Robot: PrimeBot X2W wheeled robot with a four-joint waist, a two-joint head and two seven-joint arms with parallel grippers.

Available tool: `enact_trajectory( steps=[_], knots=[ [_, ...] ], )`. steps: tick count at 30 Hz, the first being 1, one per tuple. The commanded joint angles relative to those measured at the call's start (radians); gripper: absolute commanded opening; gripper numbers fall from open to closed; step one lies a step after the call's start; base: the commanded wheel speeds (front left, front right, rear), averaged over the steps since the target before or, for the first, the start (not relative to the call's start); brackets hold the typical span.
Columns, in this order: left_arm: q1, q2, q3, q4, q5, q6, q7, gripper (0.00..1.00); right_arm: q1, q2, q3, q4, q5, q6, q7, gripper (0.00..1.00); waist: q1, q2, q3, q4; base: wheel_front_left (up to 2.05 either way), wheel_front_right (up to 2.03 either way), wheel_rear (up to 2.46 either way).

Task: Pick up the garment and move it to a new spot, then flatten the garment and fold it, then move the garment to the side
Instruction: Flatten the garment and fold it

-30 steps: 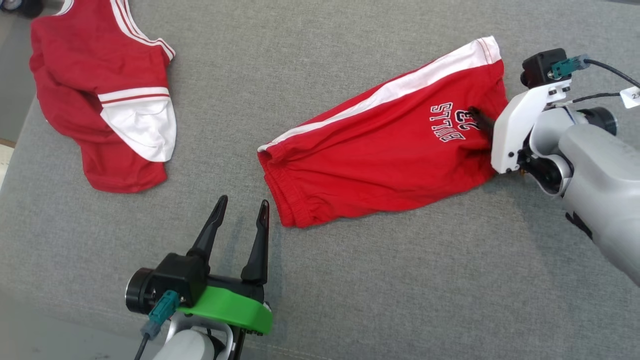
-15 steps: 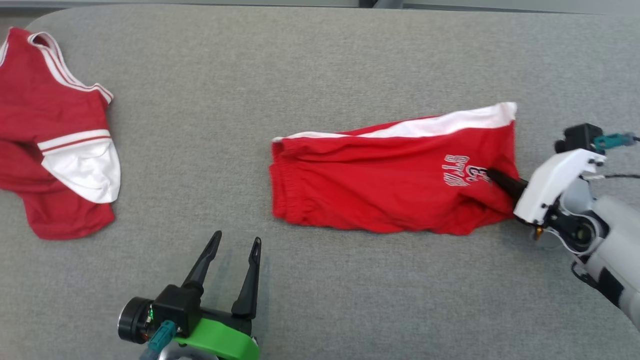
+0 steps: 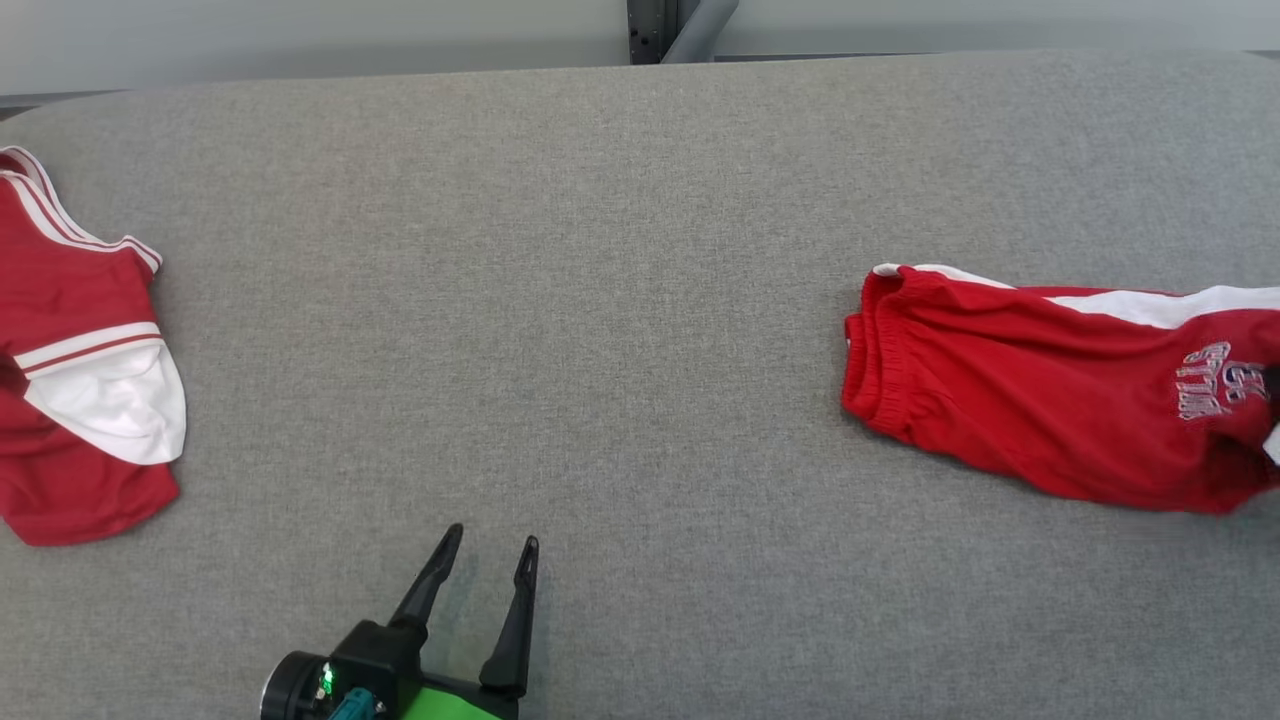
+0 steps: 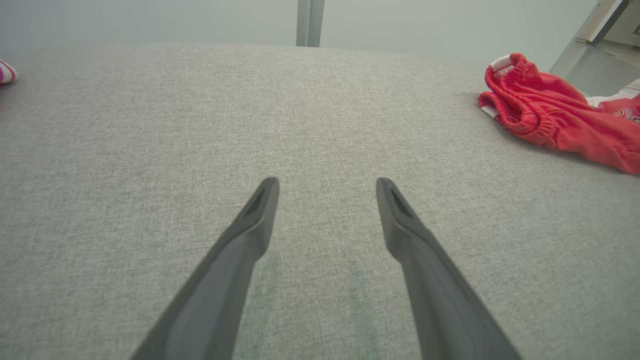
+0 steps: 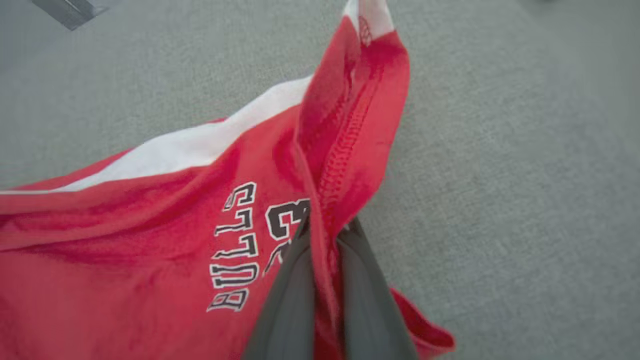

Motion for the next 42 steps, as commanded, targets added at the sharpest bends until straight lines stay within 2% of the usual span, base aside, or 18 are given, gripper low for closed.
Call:
enact_trajectory(
  steps=[1,5,10,16,20,21,22,23,24,29,35,39,42],
  knots=[
    [0.019,-0.006,0.009,0.006,0.007,-0.01,-0.003,1.0,-0.029,0.009,0.01,-0.031,-0.021,0.0,-0.011,0.0,0.0,0.0054,-0.006,0.002,0.0,0.0,0.0],
    [0.027,-0.03,0.021,0.015,0.023,-0.024,-0.003,1.0,-0.081,0.053,0.059,-0.147,-0.093,0.0,-0.011,0.0,0.0,0.0054,-0.015,0.0,0.0,0.0,0.0],
    [0.028,-0.046,0.02,0.032,0.037,-0.041,-0.003,1.0,-0.102,0.189,0.122,-0.268,-0.161,0.0,0.019,0.0,0.0,0.0054,-0.028,0.003,0.0,0.0,0.0],
    [0.014,-0.059,0.035,0.04,0.047,-0.055,-0.003,1.0,-0.095,0.345,0.151,-0.219,-0.231,0.0,0.032,0.0,0.0,0.0054,-0.039,0.033,0.0,0.0,0.0],
    [0.025,-0.061,0.048,0.047,0.051,-0.059,-0.003,1.0,-0.1,0.402,0.146,-0.161,-0.272,0.0,0.025,0.0,0.0,0.0054,-0.041,0.049,0.0,0.0,0.0],
    [0.029,-0.062,0.051,0.048,0.052,-0.059,-0.003,1.0,-0.103,0.41,0.142,-0.15,-0.28,0.0,0.017,0.06,0.0,0.0054,-0.04,0.051,0.0,0.0,0.0],
    [0.029,-0.062,0.051,0.048,0.052,-0.059,-0.003,1.0,-0.103,0.41,0.142,-0.15,-0.28,0.0,0.017,0.06,0.0,0.0054,-0.04,0.051,0.0,0.0,0.0],
    [0.033,-0.063,0.054,0.048,0.055,-0.06,-0.003,1.0,-0.106,0.418,0.139,-0.143,-0.289,0.0,0.008,0.4,0.0,0.0054,-0.04,0.053,0.0,0.0,0.0],
    [0.036,-0.064,0.056,0.049,0.056,-0.061,-0.003,1.0,-0.106,0.424,0.138,-0.138,-0.297,0.0,0.003,1.0,0.0,0.0054,-0.04,0.054,0.0,0.0,0.0],
    [0.049,-0.067,0.065,0.054,0.056,-0.065,-0.003,1.0,-0.077,0.419,0.135,-0.164,-0.348,0.0,-0.039,1.0,0.0,0.0054,-0.05,0.051,0.0,0.0,0.0],
    [0.075,-0.069,0.085,0.059,0.046,-0.064,-0.003,1.0,0.017,0.325,0.069,-0.309,-0.396,0.0,-0.152,1.0,0.0,0.0054,-0.093,0.033,0.0,0.0,0.0],
    [0.101,-0.07,0.108,0.055,0.045,-0.06,-0.003,1.0,0.109,0.225,-0.044,-0.388,-0.467,0.0,-0.241,1.0,0.0,0.0054,-0.125,0.013,0.0,0.0,0.0],
    [0.117,-0.07,0.12,0.051,0.048,-0.058,-0.003,1.0,0.203,0.192,-0.196,-0.44,-0.51,0.0,-0.273,1.0,0.0,0.0054,-0.144,-0.002,0.0,0.0,0.0]
  ],
)
